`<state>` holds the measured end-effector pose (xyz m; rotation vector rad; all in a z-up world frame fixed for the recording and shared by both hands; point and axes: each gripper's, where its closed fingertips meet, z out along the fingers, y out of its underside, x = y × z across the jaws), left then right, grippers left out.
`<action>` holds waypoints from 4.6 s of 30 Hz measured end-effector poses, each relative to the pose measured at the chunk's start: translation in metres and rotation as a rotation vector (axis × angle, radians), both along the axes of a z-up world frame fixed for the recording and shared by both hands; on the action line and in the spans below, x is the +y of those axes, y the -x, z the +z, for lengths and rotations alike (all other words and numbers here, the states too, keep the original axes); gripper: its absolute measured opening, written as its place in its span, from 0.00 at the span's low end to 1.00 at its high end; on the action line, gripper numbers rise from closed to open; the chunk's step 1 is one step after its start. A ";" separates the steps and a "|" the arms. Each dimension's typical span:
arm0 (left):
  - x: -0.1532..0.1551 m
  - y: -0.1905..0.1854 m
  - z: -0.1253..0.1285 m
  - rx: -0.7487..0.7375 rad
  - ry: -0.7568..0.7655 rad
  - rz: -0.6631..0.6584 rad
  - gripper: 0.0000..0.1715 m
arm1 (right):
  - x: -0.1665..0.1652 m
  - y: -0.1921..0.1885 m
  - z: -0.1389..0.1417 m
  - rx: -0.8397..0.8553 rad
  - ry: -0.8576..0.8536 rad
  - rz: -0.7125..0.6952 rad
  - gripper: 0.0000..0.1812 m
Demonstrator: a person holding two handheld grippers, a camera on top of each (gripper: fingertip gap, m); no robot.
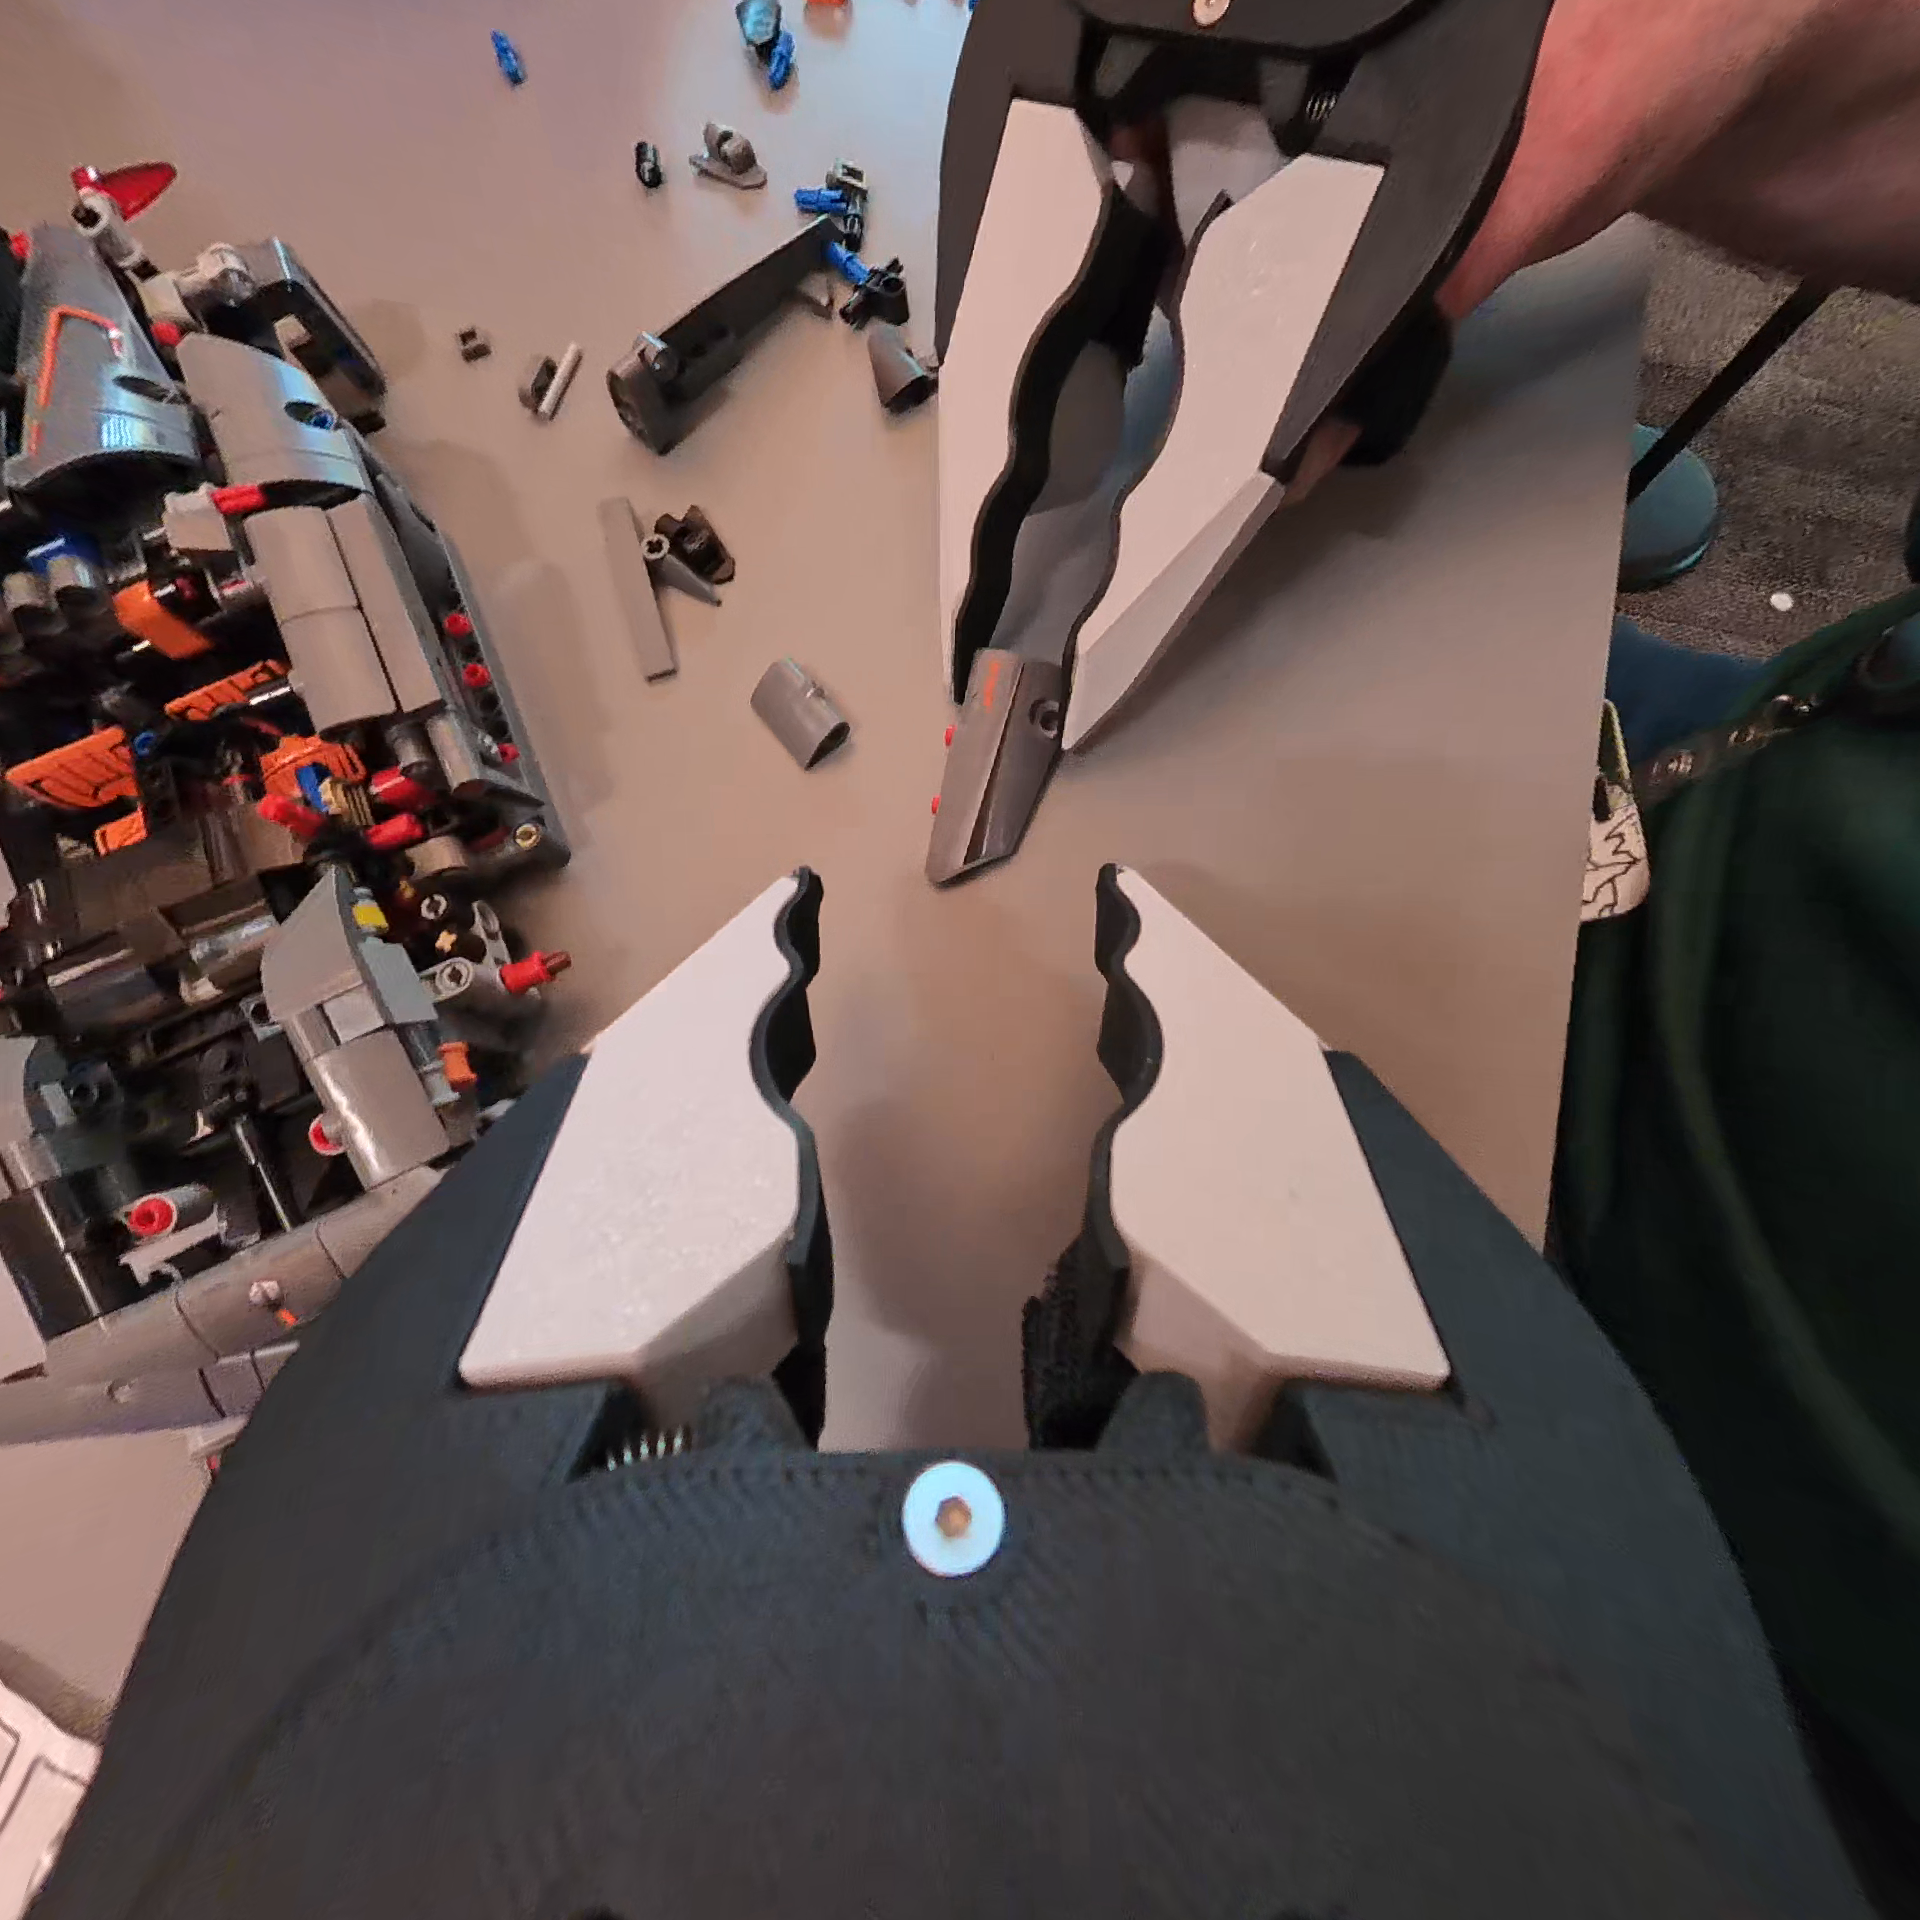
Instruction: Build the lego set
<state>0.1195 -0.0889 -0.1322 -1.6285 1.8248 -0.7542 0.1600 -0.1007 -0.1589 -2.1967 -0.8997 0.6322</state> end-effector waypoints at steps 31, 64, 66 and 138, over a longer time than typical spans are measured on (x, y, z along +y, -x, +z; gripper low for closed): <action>-0.017 -0.012 0.037 -0.258 0.387 -0.051 0.00 | -0.003 0.010 0.061 -0.182 -0.535 0.072 0.02; -0.019 -0.012 0.071 -0.444 0.313 -0.158 0.00 | 0.000 0.012 0.079 0.263 -0.264 0.020 0.08; -0.018 -0.011 0.072 -0.447 0.317 -0.153 0.00 | 0.000 0.013 0.081 0.278 -0.257 0.026 0.08; 0.020 -0.037 0.091 -0.454 -0.623 0.098 0.14 | 0.027 0.020 0.121 0.569 -0.056 -0.140 0.14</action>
